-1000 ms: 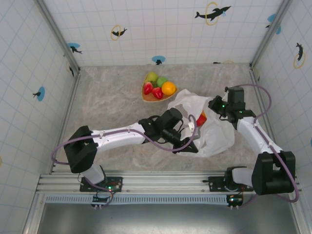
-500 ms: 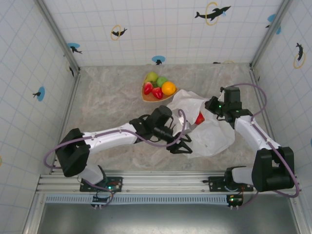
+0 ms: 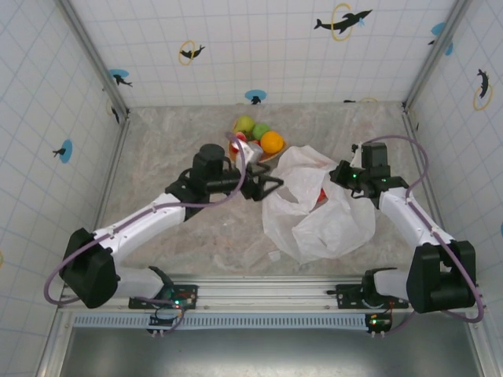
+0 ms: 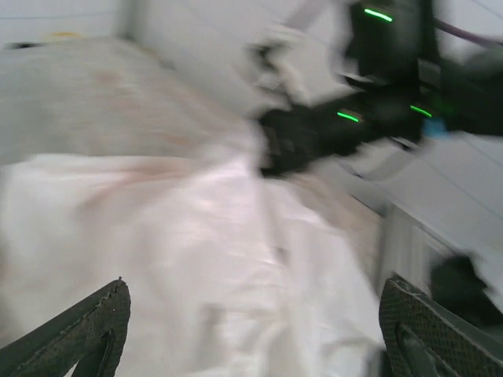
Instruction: Place the fruits into the plastic bag
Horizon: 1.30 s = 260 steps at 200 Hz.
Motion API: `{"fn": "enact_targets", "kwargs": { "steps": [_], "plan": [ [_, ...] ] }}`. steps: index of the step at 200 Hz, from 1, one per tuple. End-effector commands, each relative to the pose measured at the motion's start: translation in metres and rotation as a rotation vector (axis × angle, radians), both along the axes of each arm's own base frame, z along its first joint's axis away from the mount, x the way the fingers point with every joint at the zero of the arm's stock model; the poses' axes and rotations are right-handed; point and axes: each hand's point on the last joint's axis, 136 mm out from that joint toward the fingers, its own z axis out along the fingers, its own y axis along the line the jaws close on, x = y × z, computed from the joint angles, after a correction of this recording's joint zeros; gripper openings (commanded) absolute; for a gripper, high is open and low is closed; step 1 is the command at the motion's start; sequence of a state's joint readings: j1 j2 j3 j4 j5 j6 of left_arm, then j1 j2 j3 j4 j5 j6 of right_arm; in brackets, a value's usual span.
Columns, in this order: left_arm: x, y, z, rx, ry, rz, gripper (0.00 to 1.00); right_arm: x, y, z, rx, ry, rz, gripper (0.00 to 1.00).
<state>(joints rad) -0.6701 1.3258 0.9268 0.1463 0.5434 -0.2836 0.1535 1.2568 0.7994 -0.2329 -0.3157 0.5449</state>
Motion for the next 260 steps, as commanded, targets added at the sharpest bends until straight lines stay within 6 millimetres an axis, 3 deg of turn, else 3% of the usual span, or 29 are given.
{"fn": "enact_targets", "kwargs": {
  "steps": [1, 24, 45, 83, 100, 103, 114, 166, 260],
  "plan": [
    [0.072, 0.046, -0.022, 0.054, 0.153, 0.365, 0.85, 0.005, 0.005, 0.026, 0.004, -0.075, 0.023, 0.02],
    [0.117, 0.072, -0.054, 0.160, 0.208, 0.510, 0.85, 0.006, 0.006, 0.031, 0.003, -0.090, 0.029, 0.03],
    [0.150, 0.084, -0.077, 0.254, 0.212, 0.593, 0.85, 0.007, 0.006, 0.031, -0.008, -0.093, 0.038, 0.02],
    [0.194, 0.097, -0.109, 0.376, 0.219, 0.663, 0.83, 0.008, 0.005, 0.031, -0.021, -0.097, 0.047, 0.02],
    [0.206, 0.093, -0.120, 0.400, 0.227, 0.660, 0.82, 0.009, 0.005, 0.029, -0.022, -0.094, 0.052, 0.02],
    [0.215, 0.107, -0.122, 0.403, 0.234, 0.687, 0.82, 0.009, 0.005, 0.029, -0.021, -0.094, 0.053, 0.02],
    [0.224, 0.109, -0.128, 0.421, 0.242, 0.693, 0.80, 0.010, 0.006, 0.029, -0.021, -0.091, 0.054, 0.02],
    [0.258, 0.102, -0.153, 0.489, 0.243, 0.652, 0.70, 0.015, 0.007, 0.031, -0.021, -0.091, 0.061, 0.02],
    [0.280, 0.083, -0.181, 0.501, 0.282, 0.586, 0.60, 0.012, 0.005, 0.030, -0.030, -0.085, 0.062, 0.02]
  ]
}}
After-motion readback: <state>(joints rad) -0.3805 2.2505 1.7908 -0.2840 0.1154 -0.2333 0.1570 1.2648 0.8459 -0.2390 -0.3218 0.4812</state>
